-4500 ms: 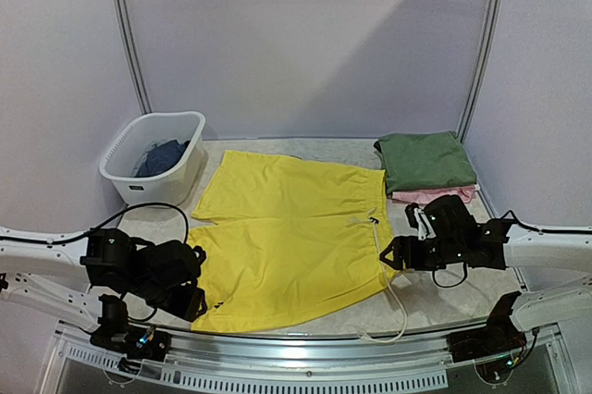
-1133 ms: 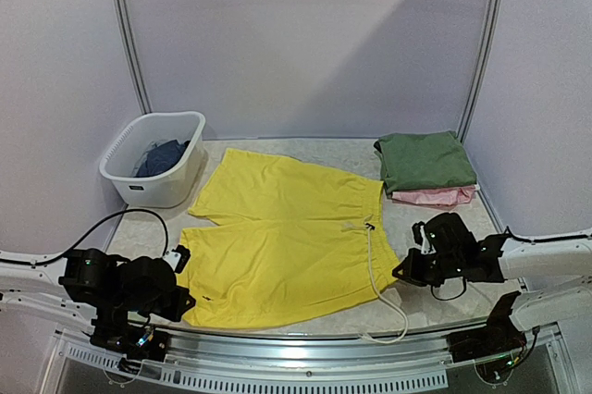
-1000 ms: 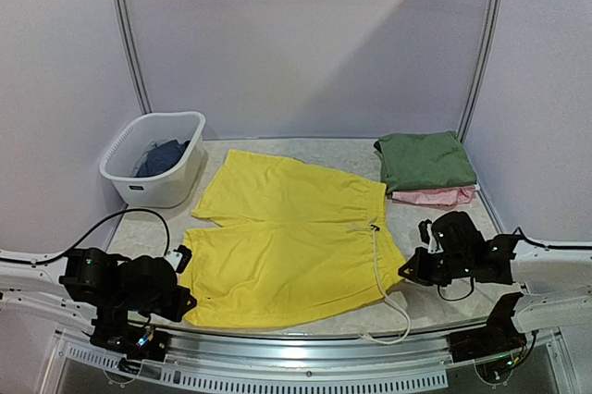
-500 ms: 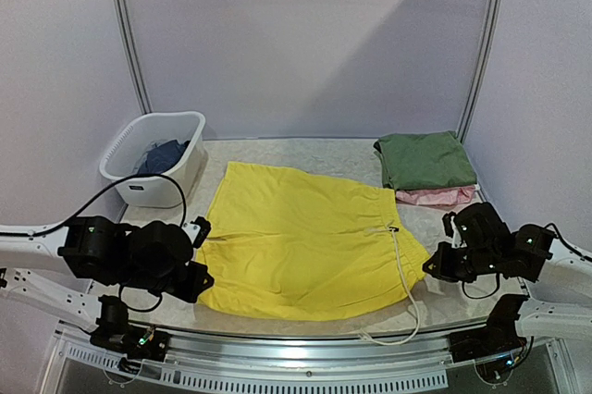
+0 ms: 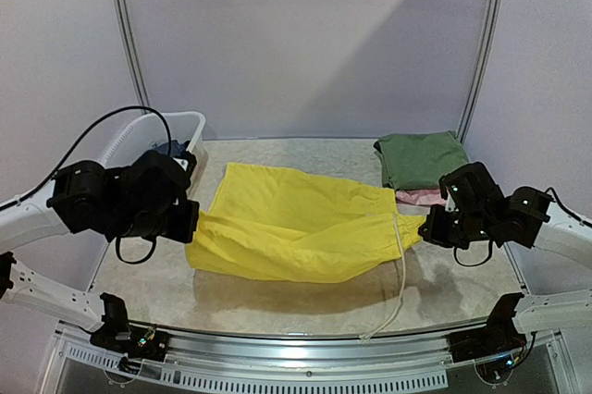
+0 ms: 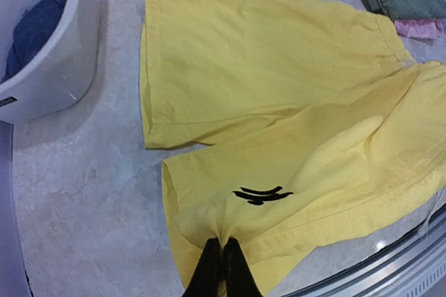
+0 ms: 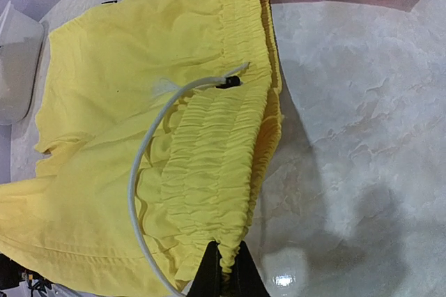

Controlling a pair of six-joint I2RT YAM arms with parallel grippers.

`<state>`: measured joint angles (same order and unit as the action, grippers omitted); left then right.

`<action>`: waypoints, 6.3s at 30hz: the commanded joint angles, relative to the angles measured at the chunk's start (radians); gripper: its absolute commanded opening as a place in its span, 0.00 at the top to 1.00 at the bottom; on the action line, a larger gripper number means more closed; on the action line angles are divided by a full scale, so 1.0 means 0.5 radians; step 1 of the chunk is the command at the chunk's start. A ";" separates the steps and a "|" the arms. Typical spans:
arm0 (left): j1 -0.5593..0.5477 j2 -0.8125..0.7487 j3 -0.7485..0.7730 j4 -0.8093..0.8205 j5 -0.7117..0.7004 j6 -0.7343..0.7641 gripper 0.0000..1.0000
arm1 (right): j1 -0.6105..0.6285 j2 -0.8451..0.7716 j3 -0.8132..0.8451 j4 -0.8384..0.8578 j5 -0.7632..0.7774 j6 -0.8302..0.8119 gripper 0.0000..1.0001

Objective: Fold and stack the mixed laundry pile
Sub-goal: Pick up the flattened shorts from the center of the board, then fold the flattened shorts at the center of the board, then smooth out the rectangle-folded shorts at the center of the board.

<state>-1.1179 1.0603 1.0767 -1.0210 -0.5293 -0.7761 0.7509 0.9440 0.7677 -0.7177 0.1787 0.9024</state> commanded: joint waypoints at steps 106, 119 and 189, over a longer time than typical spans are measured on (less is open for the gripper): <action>0.737 1.383 0.248 1.344 0.745 0.803 0.42 | -0.758 2.854 2.288 0.222 -1.028 -0.953 0.61; 0.745 1.233 0.104 1.291 0.418 0.831 0.46 | -0.682 2.792 2.287 0.189 -1.103 -0.969 0.60; 1.064 1.012 -0.460 1.511 0.452 0.716 0.59 | -0.759 2.809 2.125 0.415 -1.355 -0.932 0.67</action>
<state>-0.5762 1.5951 0.8513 -0.2420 -0.3000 -0.4133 0.4068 2.2833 1.7351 -0.4568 -0.4461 0.4686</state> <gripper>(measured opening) 0.412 0.328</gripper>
